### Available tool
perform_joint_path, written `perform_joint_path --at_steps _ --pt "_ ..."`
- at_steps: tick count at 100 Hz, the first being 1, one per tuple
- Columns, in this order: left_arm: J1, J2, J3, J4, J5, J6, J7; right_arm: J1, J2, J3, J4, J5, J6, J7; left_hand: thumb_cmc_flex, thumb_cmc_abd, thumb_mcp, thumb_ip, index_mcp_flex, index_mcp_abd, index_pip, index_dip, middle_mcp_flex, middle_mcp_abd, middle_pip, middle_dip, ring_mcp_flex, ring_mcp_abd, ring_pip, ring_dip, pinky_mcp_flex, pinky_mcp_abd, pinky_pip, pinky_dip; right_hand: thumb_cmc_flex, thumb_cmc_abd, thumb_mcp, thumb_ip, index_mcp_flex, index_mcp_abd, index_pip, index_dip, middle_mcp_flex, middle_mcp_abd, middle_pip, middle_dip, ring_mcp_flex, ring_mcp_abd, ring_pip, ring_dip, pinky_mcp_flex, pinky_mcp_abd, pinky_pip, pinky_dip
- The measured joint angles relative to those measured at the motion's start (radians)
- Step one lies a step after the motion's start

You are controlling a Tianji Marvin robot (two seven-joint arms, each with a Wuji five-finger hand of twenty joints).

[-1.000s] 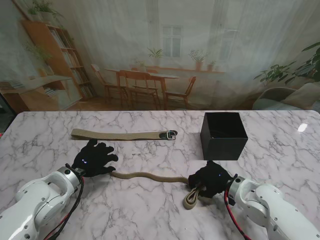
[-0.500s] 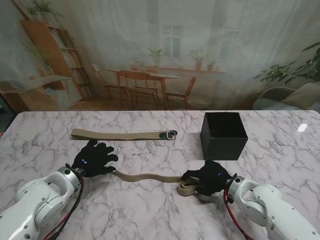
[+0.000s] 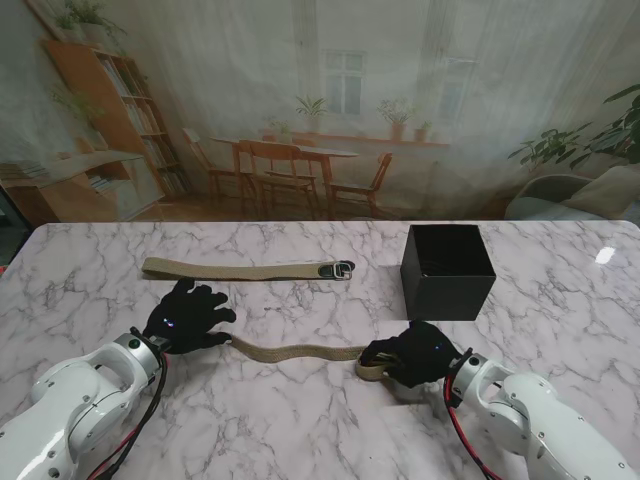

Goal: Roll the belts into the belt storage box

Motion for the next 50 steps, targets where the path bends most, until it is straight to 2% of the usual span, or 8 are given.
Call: perform_joint_path --at_steps 5,12,20,25,33,39,45,50 --pt "0.000 0.000 0.000 0.000 0.000 0.000 0.001 0.002 0.000 -0.001 0.002 0.002 -0.007 0.001 0.000 0.000 0.000 0.000 0.000 0.000 0.000 0.000 0.000 0.000 0.000 0.000 0.000 0.000 0.000 0.000 0.000 0.000 0.000 0.000 0.001 0.000 0.000 0.000 0.041 -0.008 -0.004 0.000 0.000 0.000 0.000 -0.001 0.000 0.000 0.000 0.000 -0.010 0.003 -0.006 -0.003" --pt "0.001 0.000 -0.001 0.000 0.000 0.000 0.001 0.006 0.000 -0.003 0.006 0.001 -0.014 0.000 0.000 0.000 0.000 0.000 0.000 0.000 0.000 0.000 0.000 0.000 0.000 0.000 0.000 0.000 0.000 0.000 0.000 0.000 0.000 0.000 0.001 0.010 -0.008 0.000 0.035 -0.011 -0.011 0.000 0.001 0.000 0.000 -0.002 0.000 0.000 0.000 0.000 -0.018 0.006 -0.017 -0.004" --pt "0.001 0.000 -0.001 0.000 0.000 0.000 0.001 0.008 0.000 -0.005 0.007 0.000 -0.010 -0.001 0.000 0.000 0.000 0.000 0.000 0.000 0.000 0.000 0.000 0.000 0.000 0.000 0.000 0.000 0.000 0.000 0.000 0.000 0.000 0.000 0.001 0.029 -0.009 0.000 -0.109 0.002 0.009 0.015 0.001 -0.001 -0.002 -0.004 0.000 0.000 0.000 0.001 -0.019 0.013 -0.024 -0.004" --pt "0.001 0.000 -0.001 0.000 0.000 0.000 0.001 0.007 -0.001 -0.006 0.007 0.003 -0.003 -0.001 0.000 0.000 0.000 0.000 0.000 0.000 0.000 0.000 0.000 0.000 0.000 0.000 0.000 0.000 0.000 0.000 0.000 0.000 0.000 0.000 0.001 0.038 -0.009 0.000 -0.203 0.103 0.008 0.015 0.001 -0.001 -0.002 -0.004 0.000 0.000 0.000 0.001 -0.019 0.014 -0.024 -0.005" --pt "0.001 0.000 -0.001 0.000 0.000 0.000 0.001 0.006 -0.002 -0.009 0.007 0.008 0.025 0.001 0.000 0.000 0.000 0.000 0.000 0.000 0.000 0.000 0.000 0.000 0.000 0.000 0.000 0.000 0.000 0.000 0.000 0.000 0.000 0.000 0.001 0.039 -0.009 0.000 -0.280 0.162 0.051 0.015 0.001 -0.001 -0.012 -0.011 0.000 0.000 0.000 0.001 -0.011 0.015 -0.025 -0.008" --pt "0.001 0.000 -0.001 0.000 0.001 0.000 0.002 0.004 -0.003 -0.012 0.006 0.009 0.052 0.001 0.000 0.000 0.000 0.000 0.000 0.000 0.000 0.000 0.000 0.000 0.000 0.000 0.000 0.000 0.000 0.000 0.000 0.000 0.000 0.000 0.003 0.050 -0.009 0.000 -0.287 0.161 0.060 0.015 0.001 -0.001 -0.016 -0.020 0.000 0.000 0.000 0.001 -0.009 0.035 -0.025 -0.011" --pt "0.001 0.000 -0.001 0.000 0.001 0.000 0.003 0.000 -0.005 -0.013 0.003 0.012 0.074 0.000 0.000 0.000 0.000 0.000 0.000 0.000 0.000 0.000 0.000 0.000 0.000 0.000 0.000 0.000 0.000 0.000 0.000 0.000 0.000 0.000 0.012 0.066 -0.021 0.000 -0.286 0.076 0.060 0.003 0.001 0.001 -0.024 -0.022 0.000 0.005 0.000 0.001 -0.009 0.067 -0.029 -0.014" --pt "0.001 0.000 -0.001 0.000 0.001 0.000 0.003 -0.003 -0.006 -0.013 0.001 0.013 0.077 0.000 0.000 0.000 0.000 0.000 0.000 0.000 0.000 0.000 0.000 0.000 0.000 0.000 0.000 0.000 0.000 0.000 0.000 0.000 0.000 0.000 0.035 0.081 -0.041 0.000 -0.241 0.037 0.026 -0.015 0.001 0.010 -0.026 -0.028 0.000 0.014 0.000 0.001 -0.009 0.082 -0.033 -0.021"
